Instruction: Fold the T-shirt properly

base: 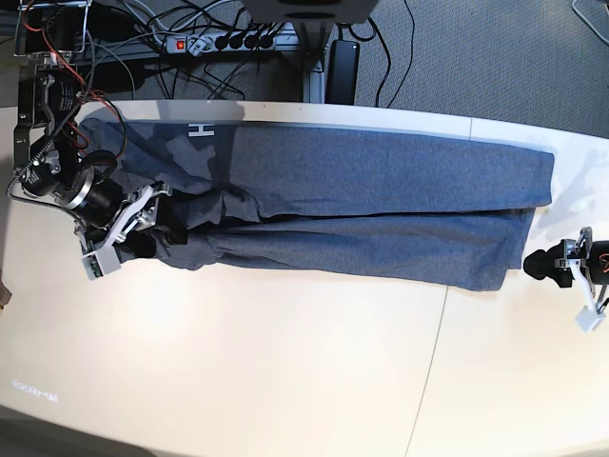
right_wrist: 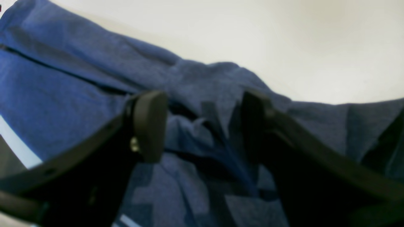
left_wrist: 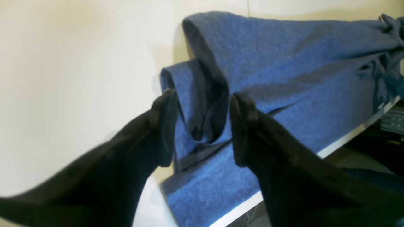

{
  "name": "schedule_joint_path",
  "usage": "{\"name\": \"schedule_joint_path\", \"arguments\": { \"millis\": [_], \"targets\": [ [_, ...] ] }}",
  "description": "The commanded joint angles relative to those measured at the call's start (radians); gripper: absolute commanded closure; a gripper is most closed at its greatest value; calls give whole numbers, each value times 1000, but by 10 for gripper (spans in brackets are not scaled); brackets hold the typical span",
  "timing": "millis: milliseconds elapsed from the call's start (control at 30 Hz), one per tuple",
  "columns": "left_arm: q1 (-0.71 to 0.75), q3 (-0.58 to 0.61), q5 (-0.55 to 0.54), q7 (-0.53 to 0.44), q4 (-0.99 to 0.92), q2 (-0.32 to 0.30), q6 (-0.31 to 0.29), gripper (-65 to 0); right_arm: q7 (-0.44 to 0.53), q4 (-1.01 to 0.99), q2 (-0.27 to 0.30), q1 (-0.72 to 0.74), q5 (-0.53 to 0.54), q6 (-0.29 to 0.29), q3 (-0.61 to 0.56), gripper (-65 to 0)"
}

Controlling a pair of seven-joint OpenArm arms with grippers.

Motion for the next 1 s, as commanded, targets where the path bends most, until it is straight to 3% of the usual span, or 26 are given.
{"name": "schedule_joint_path", "arguments": {
  "millis": [0,267,333,433,667,967],
  "targets": [
    [-27,-7,-16,-11,12,-25,-20,-303,18,19,9,13,13,72,11,-375],
    [-27,-7,-16,-19,12,-25,-20,-303,18,-51,-11,13,13,72,10,-356],
    [-27,-7,-16,-21,12,-25,-20,-303,18,-81,-26,11,12,73,10,-252],
    [-27,-7,-16,-22,12,-25,-20,-303,17,-124,-52,6,3,73,10,-4],
    [-27,-7,-16,-22,12,-26,-20,-303,18,-136,-97,-32,-21,74,10,0],
    [-27,-7,-16,-22,12,-25,-20,-303,18,-135,-106,-90,8,74,10,0]
  ]
}}
